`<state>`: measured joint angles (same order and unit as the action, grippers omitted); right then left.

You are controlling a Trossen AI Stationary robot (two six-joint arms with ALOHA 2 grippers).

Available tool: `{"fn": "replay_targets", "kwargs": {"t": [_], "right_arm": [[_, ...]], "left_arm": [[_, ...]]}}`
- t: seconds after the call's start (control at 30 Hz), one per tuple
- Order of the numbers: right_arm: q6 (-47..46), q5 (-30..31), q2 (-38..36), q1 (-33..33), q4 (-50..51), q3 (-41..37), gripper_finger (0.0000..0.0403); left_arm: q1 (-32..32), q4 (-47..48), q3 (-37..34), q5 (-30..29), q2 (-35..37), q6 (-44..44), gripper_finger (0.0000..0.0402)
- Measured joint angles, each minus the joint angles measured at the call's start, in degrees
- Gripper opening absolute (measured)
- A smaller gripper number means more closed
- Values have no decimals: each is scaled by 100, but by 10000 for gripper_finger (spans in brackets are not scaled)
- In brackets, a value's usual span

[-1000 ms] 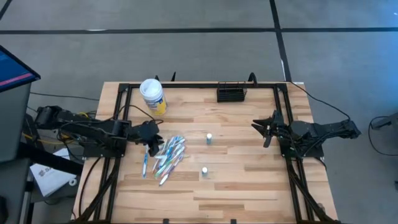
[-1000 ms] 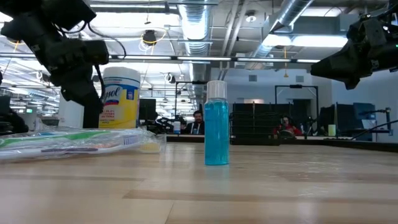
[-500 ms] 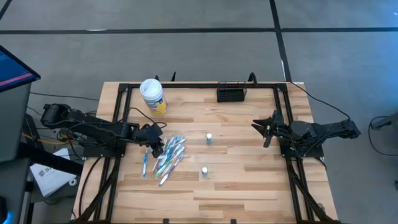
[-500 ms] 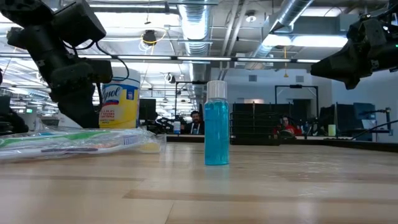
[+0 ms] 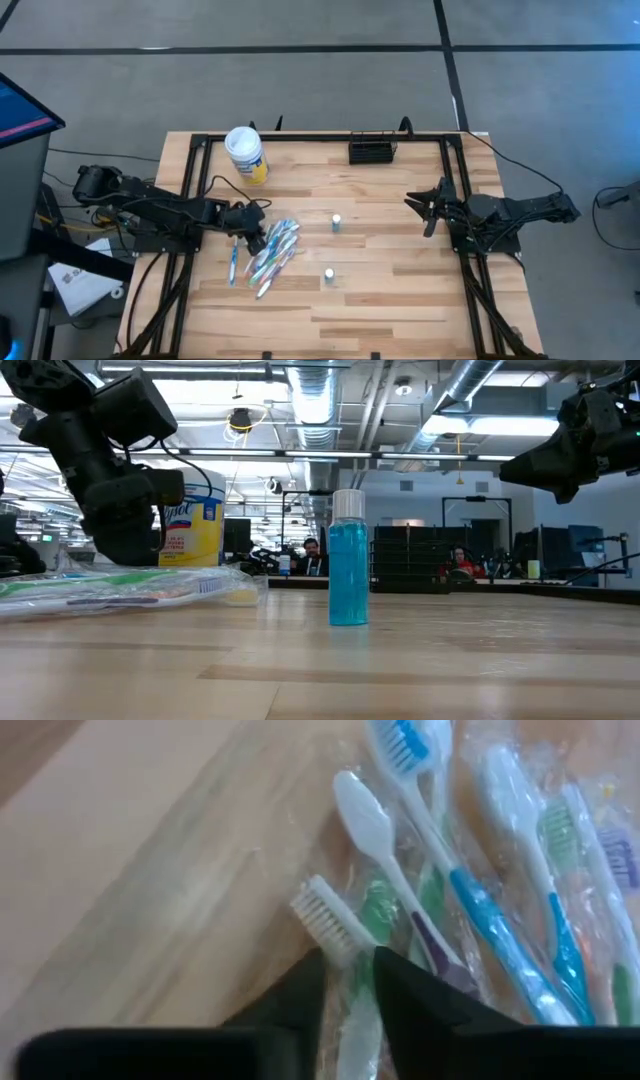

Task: Pick & Place toothbrushing station
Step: Put the orange toothbrush into the black mesh organizer

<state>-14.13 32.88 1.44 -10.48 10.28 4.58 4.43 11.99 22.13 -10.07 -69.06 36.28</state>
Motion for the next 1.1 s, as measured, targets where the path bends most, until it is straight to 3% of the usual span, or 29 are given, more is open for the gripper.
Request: {"fn": "replay_targets", "kwargs": {"t": [0.1, 0.2, 0.6, 0.93, 1.1], "right_arm": [[0, 0, 1, 0, 0, 0, 98], [0, 2, 1, 0, 0, 0, 98], [-76, 7, -1, 0, 0, 2, 98], [-92, 7, 0, 2, -35, 2, 98], [172, 13, 2, 4, -533, 2, 98]], "left_arm": [[0, -16, 0, 95, 44, 10, 13], [0, -16, -2, 127, 57, 19, 4], [10, -18, 7, 136, 730, -29, 0], [13, -68, 7, -307, 1674, -533, 0], [11, -330, 7, -520, 2006, -926, 0]]}}
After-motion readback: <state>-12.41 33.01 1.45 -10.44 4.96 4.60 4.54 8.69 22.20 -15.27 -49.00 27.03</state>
